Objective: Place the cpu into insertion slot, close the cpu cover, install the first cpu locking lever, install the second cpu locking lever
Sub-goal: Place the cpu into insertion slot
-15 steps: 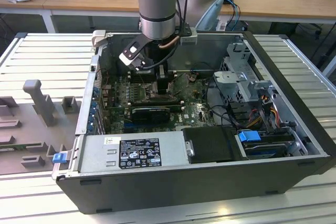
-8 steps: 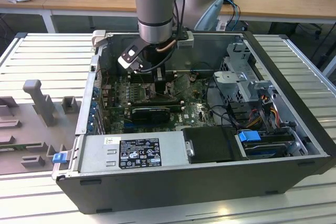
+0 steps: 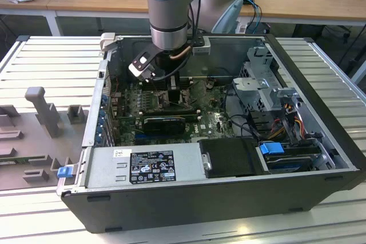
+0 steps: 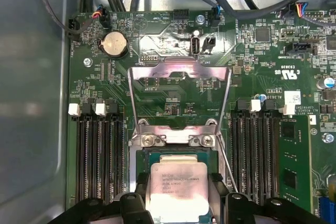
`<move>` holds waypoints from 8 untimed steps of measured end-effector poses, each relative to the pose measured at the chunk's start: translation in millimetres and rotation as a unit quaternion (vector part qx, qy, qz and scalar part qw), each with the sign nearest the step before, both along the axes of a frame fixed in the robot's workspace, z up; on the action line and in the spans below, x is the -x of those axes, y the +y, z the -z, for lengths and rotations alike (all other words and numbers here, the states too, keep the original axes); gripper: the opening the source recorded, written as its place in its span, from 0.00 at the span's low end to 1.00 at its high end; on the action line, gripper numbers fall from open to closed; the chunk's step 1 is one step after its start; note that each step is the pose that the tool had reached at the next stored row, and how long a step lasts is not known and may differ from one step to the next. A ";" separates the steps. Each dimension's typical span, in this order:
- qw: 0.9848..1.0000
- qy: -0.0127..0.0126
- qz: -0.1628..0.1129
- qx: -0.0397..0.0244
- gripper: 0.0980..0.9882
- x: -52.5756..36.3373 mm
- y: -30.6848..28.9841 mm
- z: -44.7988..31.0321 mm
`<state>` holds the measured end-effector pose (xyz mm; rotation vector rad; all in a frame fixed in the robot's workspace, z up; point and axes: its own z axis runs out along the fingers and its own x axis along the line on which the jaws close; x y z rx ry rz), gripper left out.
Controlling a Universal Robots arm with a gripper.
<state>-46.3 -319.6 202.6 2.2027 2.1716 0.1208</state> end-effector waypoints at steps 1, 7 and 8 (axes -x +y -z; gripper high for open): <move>1.000 0.000 0.000 0.000 0.48 0.0 0.0 0.1; 1.000 0.000 0.000 0.000 0.50 0.0 0.0 0.2; 1.000 0.000 0.000 0.000 0.57 0.0 0.0 0.2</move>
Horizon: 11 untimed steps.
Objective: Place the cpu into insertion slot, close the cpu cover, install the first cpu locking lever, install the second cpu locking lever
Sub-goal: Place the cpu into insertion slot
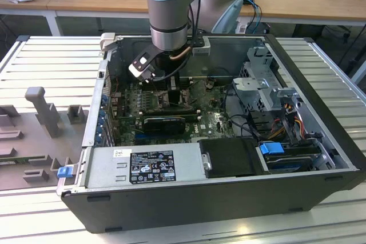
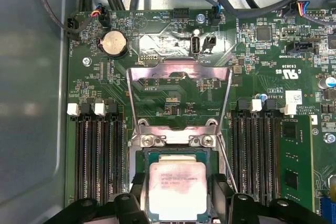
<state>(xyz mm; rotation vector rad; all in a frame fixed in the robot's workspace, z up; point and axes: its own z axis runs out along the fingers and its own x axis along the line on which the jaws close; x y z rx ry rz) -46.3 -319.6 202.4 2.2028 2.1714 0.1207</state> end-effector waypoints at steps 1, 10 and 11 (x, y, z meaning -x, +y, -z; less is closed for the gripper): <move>1.000 0.000 0.000 0.000 0.57 0.0 0.0 0.0; 1.000 0.000 0.000 0.000 0.57 0.0 0.0 -6.8; 1.000 0.000 0.000 0.000 0.55 0.0 0.1 -7.3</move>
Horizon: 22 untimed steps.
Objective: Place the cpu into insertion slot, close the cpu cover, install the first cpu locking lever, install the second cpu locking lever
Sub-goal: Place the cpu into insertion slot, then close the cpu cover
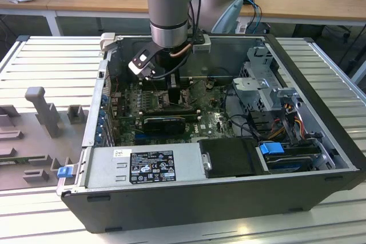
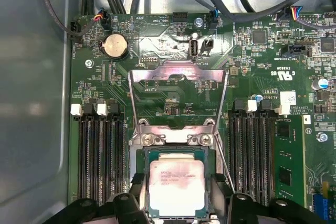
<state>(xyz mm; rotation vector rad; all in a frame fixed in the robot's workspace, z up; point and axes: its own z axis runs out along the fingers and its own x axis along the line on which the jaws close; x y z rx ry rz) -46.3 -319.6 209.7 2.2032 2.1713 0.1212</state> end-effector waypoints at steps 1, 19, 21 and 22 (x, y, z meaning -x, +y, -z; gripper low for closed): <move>1.000 0.000 0.000 0.000 0.48 0.0 0.0 -0.2; 1.000 0.000 0.001 0.000 0.01 0.0 0.0 -2.7; 1.000 0.000 0.001 0.000 0.01 0.0 0.0 -2.9; 1.000 0.000 0.002 0.000 0.01 0.0 0.0 -3.0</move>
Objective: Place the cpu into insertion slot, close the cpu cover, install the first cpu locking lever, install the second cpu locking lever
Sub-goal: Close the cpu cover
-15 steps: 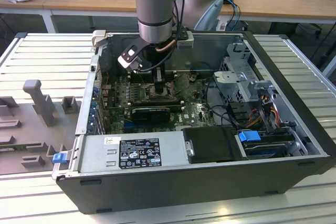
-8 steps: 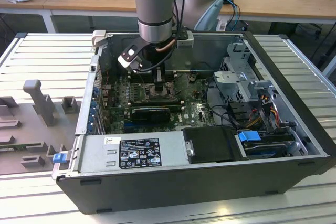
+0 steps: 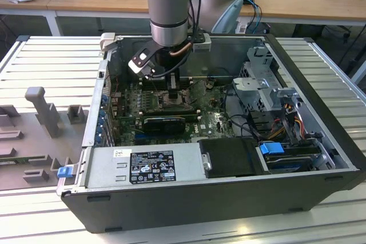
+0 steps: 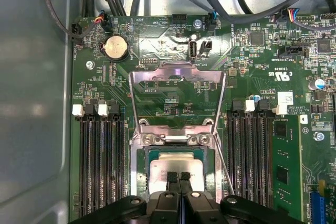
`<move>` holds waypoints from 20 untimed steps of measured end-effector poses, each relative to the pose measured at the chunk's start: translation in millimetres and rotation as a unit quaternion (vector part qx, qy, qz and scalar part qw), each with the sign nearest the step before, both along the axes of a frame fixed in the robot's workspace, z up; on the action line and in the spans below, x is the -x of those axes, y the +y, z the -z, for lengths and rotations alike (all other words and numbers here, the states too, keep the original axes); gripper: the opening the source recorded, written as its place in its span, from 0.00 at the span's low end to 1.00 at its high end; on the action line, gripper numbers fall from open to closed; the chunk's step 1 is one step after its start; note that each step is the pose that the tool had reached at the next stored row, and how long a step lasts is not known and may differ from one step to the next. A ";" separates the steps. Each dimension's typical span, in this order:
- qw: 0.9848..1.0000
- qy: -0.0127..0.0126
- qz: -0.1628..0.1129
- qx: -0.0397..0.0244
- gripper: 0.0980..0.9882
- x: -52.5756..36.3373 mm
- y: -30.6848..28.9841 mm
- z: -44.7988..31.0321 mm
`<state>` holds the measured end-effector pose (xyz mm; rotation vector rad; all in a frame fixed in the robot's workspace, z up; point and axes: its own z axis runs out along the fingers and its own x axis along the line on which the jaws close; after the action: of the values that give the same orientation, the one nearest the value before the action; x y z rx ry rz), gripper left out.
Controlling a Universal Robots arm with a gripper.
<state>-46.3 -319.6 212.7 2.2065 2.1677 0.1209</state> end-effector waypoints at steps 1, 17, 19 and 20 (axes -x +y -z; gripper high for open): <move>1.000 0.000 0.000 0.000 0.01 -0.1 0.0 0.0; 1.000 0.000 0.000 0.000 0.01 -6.0 -0.3 -0.7; 1.000 0.000 0.000 0.000 0.01 -5.9 -0.3 -7.8; 1.000 0.000 0.000 0.000 0.01 -5.9 -0.3 -13.6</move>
<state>-40.4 -319.9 226.4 2.2066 2.1676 0.1209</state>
